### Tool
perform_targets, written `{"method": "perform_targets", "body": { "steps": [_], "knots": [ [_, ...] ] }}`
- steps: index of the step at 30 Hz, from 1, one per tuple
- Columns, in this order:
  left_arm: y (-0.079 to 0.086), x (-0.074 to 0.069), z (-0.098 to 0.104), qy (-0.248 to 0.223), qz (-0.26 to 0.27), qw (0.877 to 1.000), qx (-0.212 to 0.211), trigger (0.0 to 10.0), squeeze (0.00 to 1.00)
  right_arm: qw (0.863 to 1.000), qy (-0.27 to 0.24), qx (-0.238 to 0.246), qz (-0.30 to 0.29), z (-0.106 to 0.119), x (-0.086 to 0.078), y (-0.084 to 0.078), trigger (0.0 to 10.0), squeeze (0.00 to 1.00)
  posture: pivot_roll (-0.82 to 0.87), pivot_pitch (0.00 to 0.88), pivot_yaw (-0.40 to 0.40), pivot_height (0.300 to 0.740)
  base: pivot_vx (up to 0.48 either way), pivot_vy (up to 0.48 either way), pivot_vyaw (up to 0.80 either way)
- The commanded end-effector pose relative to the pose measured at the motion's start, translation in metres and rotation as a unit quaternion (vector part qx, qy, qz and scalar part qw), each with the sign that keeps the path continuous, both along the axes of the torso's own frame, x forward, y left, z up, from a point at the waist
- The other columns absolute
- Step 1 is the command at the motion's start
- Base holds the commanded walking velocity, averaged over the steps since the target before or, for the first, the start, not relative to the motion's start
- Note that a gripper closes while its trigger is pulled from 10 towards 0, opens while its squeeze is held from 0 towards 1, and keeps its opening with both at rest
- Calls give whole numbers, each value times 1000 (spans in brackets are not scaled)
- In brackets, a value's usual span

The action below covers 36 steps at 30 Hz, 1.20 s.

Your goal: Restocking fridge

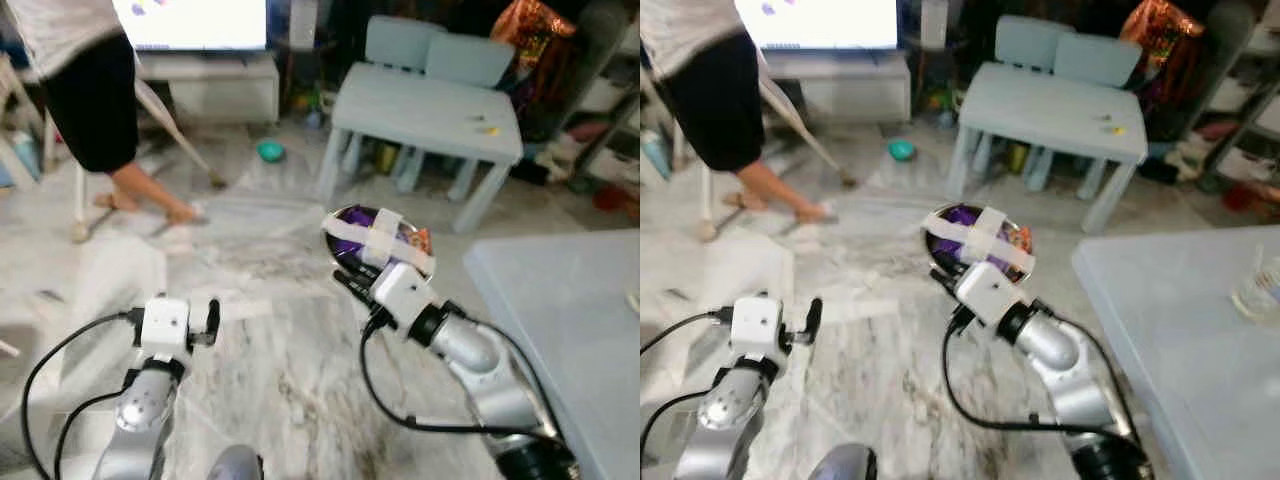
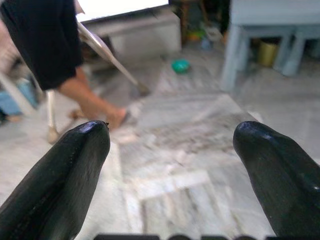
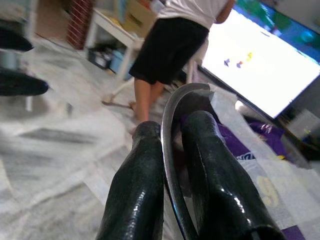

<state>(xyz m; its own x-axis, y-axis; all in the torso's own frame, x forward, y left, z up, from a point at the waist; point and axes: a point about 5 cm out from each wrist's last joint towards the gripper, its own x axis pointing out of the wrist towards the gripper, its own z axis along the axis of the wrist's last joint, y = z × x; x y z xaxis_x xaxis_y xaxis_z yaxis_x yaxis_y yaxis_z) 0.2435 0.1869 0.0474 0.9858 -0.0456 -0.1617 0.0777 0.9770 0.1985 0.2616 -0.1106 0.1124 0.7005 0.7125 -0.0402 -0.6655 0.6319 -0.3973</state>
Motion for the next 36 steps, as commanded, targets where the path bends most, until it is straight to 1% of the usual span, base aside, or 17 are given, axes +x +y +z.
{"method": "perform_targets", "body": {
  "steps": [1, 3, 4, 5, 6, 9, 10, 12, 14, 16, 19, 23, 24, 26, 29, 32, 36],
  "knots": [
    [-4, 13, 6, -15, -32, 999, 10, 10000, 0, 1000, -11, -1, -7, 2, 0, -4, 10000, 0, 35, 0, -96, 740, 0, 0, 794],
    [-1, 21, 10, -18, -39, 999, 9, 10000, 0, 1000, -11, 1, -6, 2, 1, -3, 10000, 0, 36, 0, -103, 740, 0, 0, 794],
    [-1, 28, 13, -21, -55, 998, 16, 10000, 0, 1000, -11, 2, -6, 2, 2, -1, 10000, 0, 38, 0, -104, 740, 0, 0, 794],
    [-1, 28, 13, -21, -55, 998, 16, 10000, 0, 1000, -11, 2, -6, 2, 2, -1, 10000, 0, 38, 0, -104, 740, 0, 0, 794],
    [-5, 40, 18, -30, -87, 995, 34, 10000, 0, 1000, -12, 5, -8, 1, 4, 1, 10000, 0, 37, 0, -106, 740, 0, 0, 794],
    [-8, 48, 20, -37, -99, 993, 45, 10000, 0, 1000, -14, 8, -12, 1, 6, 2, 10000, 0, 32, 0, -103, 740, 0, 0, 794],
    [-14, 54, 21, -38, -103, 993, 40, 10000, 0, 1000, -18, 11, -16, 1, 8, 4, 10000, 0, 22, 0, -95, 740, 0, 0, 794],
    [-17, 55, 21, -36, -95, 994, 27, 10000, 0, 999, -24, 13, -23, 3, 10, 3, 10000, 0, 13, 0, -86, 740, 0, 0, 797],
    [-19, 48, 20, -45, -83, 996, 3, 10000, 0, 999, -29, 20, -37, 6, 12, -2, 10000, 0, 9, 0, -71, 740, 0, 0, 794],
    [-18, 45, 19, -49, -72, 996, -1, 10000, 0, 998, -30, 22, -41, 7, 13, -3, 10000, 0, 11, 0, -67, 740, 0, 0, 794],
    [-4, 26, 11, -58, 3, 998, -12, 10000, 0, 998, -37, 16, -48, 8, 14, -9, 10000, 0, 24, 0, -53, 740, 0, 0, 794],
    [6, 11, 12, -72, 39, 997, -4, 10000, 0, 997, -51, 7, -57, 8, 15, -12, 10000, 0, 45, 0, -47, 740, 0, 0, 794],
    [6, 11, 12, -72, 39, 997, -4, 10000, 0, 997, -51, 7, -57, 8, 15, -12, 10000, 0, 45, 0, -47, 740, 0, 0, 794],
    [9, 3, 12, -71, 46, 996, -2, 10000, 0, 996, -51, 9, -72, 5, 13, -16, 10000, 0, 50, 0, -38, 740, 0, 0, 794],
    [19, -9, 14, -71, 56, 996, 11, 10000, 0, 993, -43, 12, -111, -4, 6, -28, 10000, 0, 51, 0, -23, 740, 0, 0, 794],
    [27, -11, 13, -56, 58, 997, 15, 10000, 0, 989, -31, 22, -142, -12, 3, -37, 10000, 0, 51, 0, -9, 740, 0, 0, 794],
    [26, -11, 13, -51, 49, 997, 18, 10000, 0, 989, -34, 18, -144, -12, 2, -38, 10000, 0, 42, 0, -4, 740, 0, 0, 794]
  ]
}}
